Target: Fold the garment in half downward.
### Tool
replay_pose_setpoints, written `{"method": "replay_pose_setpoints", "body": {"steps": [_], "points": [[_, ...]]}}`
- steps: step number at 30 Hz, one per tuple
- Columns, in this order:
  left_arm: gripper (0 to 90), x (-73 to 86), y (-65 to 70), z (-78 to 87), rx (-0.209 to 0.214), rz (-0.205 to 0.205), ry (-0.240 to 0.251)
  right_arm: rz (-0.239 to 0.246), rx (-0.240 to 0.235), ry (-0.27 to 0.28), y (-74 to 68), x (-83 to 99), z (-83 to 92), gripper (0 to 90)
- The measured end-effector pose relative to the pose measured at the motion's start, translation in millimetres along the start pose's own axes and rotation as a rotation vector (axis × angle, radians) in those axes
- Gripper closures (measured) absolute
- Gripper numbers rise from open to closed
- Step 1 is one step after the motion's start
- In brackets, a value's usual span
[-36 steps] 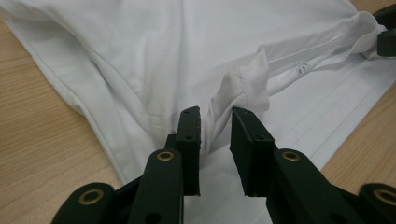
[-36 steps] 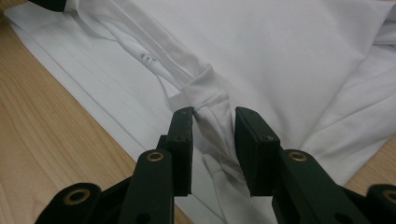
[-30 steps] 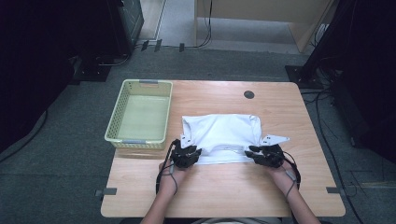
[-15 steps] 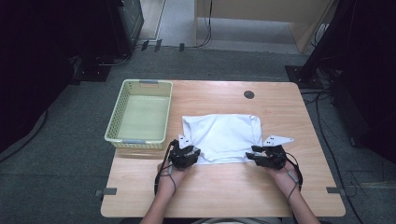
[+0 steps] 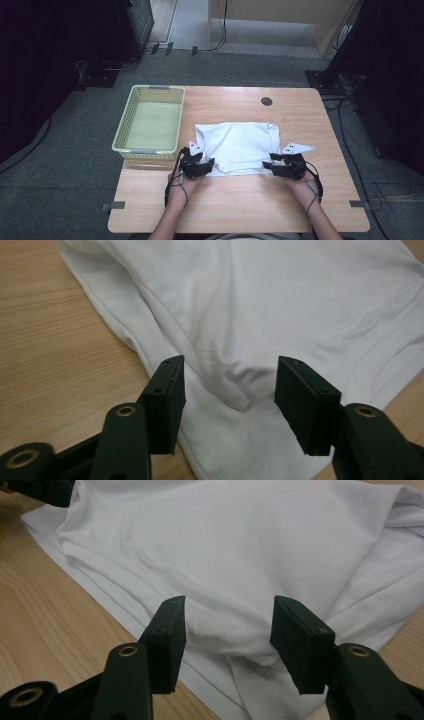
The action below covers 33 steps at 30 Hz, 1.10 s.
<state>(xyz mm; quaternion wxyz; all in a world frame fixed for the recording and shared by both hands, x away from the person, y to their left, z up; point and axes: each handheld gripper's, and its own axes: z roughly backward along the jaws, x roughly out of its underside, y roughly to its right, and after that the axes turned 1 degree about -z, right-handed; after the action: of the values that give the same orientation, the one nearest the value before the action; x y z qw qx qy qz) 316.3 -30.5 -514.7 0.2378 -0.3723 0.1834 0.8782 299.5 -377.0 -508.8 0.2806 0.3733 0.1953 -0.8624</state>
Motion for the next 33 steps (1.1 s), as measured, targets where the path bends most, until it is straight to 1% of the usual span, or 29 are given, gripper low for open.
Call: {"method": "replay_pose_setpoints", "body": {"steps": [1,3,5,7,9,12,17,20,22,24,26,28,29,30,33], "points": [[43.3,-0.7,-0.5,-0.5,0.001,0.011,0.003,-0.003,-0.001,0.003,0.4,-0.3,-0.2,48.0],[40.1,-1.5,-1.2,-0.6,0.001,0.020,0.006,-0.013,-0.003,0.007,1.7,-1.0,-0.9,45.0],[37.6,-1.6,-1.4,-0.8,-0.001,0.019,0.014,-0.025,-0.008,0.002,2.8,-1.9,-1.5,43.5],[30.4,-1.5,-2.3,-3.2,0.020,0.014,0.007,-0.035,-0.014,0.005,3.7,-2.6,-2.2,41.7],[30.0,-1.6,-2.4,-4.5,0.011,0.007,0.008,-0.037,-0.011,0.006,4.4,-3.5,-3.3,40.1],[29.2,-2.7,-3.1,-5.5,0.021,0.018,-0.001,-0.042,-0.006,0.000,5.2,-4.2,-5.8,38.1],[28.6,-3.4,-4.5,-5.7,0.018,0.024,-0.009,-0.044,-0.001,-0.011,7.0,-4.4,-10.9,37.7],[27.6,-4.7,-5.7,-4.9,0.015,0.027,-0.005,-0.038,0.009,-0.004,6.9,-4.7,-14.2,31.1],[25.9,-5.8,-6.6,-4.6,0.017,0.030,-0.010,-0.026,0.021,-0.005,7.2,-4.6,-16.8,30.4],[25.9,-6.5,-7.3,-4.1,0.023,0.031,-0.012,-0.033,0.022,-0.011,6.8,-4.0,-19.1,28.9],[25.8,-7.1,-8.1,-4.0,0.022,0.032,-0.015,-0.029,0.027,-0.015,6.2,-3.3,-21.3,27.2],[25.8,-7.7,-8.7,-4.5,0.009,0.030,-0.014,-0.029,0.026,-0.018,5.9,-2.9,-22.7,24.7],[25.4,-8.2,-9.3,-5.2,0.009,0.026,-0.016,-0.037,0.023,-0.018,5.6,-2.7,-23.8,23.4],[19.6,-8.5,-9.3,-5.6,0.006,0.025,-0.013,-0.035,0.024,-0.020,6.0,-2.4,-24.7,22.8],[19.6,-9.3,-10.0,-6.3,-0.010,0.019,-0.011,-0.037,0.024,-0.024,6.4,-1.4,-25.8,21.1]]}}
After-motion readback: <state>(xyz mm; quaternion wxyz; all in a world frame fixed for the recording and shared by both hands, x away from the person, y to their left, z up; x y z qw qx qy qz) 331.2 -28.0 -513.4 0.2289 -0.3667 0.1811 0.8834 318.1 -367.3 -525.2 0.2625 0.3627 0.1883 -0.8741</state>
